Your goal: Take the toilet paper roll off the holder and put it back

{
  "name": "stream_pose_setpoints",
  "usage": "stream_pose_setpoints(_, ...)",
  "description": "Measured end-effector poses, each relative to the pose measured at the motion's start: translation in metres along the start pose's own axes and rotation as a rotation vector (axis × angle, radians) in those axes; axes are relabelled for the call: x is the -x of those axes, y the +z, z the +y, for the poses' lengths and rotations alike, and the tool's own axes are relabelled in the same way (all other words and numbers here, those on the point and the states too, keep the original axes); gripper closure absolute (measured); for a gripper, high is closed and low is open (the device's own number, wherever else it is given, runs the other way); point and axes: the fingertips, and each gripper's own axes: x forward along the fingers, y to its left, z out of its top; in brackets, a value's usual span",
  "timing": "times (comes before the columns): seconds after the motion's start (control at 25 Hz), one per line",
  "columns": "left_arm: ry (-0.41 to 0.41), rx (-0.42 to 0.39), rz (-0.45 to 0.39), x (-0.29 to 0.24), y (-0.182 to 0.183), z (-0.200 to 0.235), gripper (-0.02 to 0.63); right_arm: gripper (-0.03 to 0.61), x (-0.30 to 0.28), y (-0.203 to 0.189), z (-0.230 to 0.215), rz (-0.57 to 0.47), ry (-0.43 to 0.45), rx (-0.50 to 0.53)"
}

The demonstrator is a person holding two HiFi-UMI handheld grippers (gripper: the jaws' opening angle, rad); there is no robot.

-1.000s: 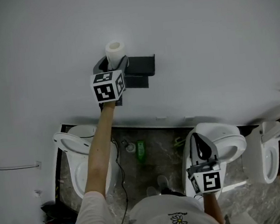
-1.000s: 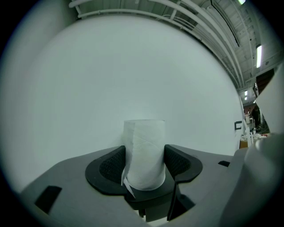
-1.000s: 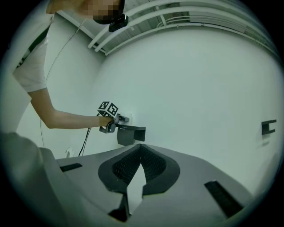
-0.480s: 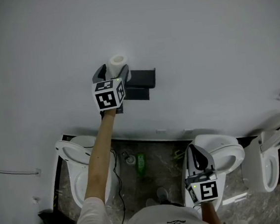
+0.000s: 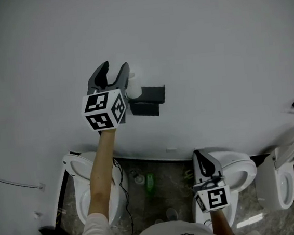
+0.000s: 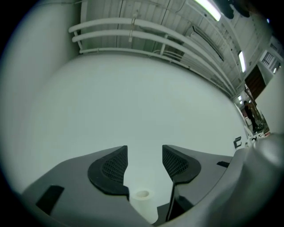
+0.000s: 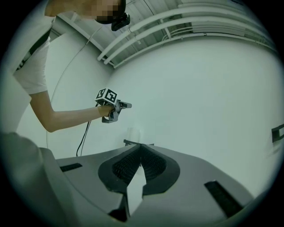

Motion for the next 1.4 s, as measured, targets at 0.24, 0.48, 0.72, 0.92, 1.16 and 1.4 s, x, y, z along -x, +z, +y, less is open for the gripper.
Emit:
stream_pose_setpoints(0.24,0.0,-0.073,-0.202,0.066,0.081,-0.012,0.469,0.569,-0.011,0.021,0.015,-0.077,0.066,0.034)
stream_pose_setpoints(0.48,0.034,-0.044,-0.314,0.137,0.117,-0.02,0.562,0.569,-0.014,0.035,0.031,-0.102,0.099,0.045)
stream_pose_setpoints(0.72,0.129,-0.096,-0.262,0.198,0.083,-0.038,0.595,0.569,-0.014,0.056,0.049,-0.155,0.131,0.074)
stream_pose_setpoints(0.92,0.153,-0.087,-0.158,0.233,0.035,-0.061,0.595,0.569,-0.009,0.072,0.066,-0.196,0.162,0.073)
stream_pose_setpoints(1.16,0.147,-0.005,-0.059,0.265,-0.02,-0.092,0.595,0.569,-0.009,0.063,0.079,-0.186,0.174,0.035)
stream_pose_setpoints(1.4,0.192,-0.019,0.016,0.282,-0.066,-0.1,0.596,0.571,-0.009,0.047,0.086,-0.146,0.174,-0.003)
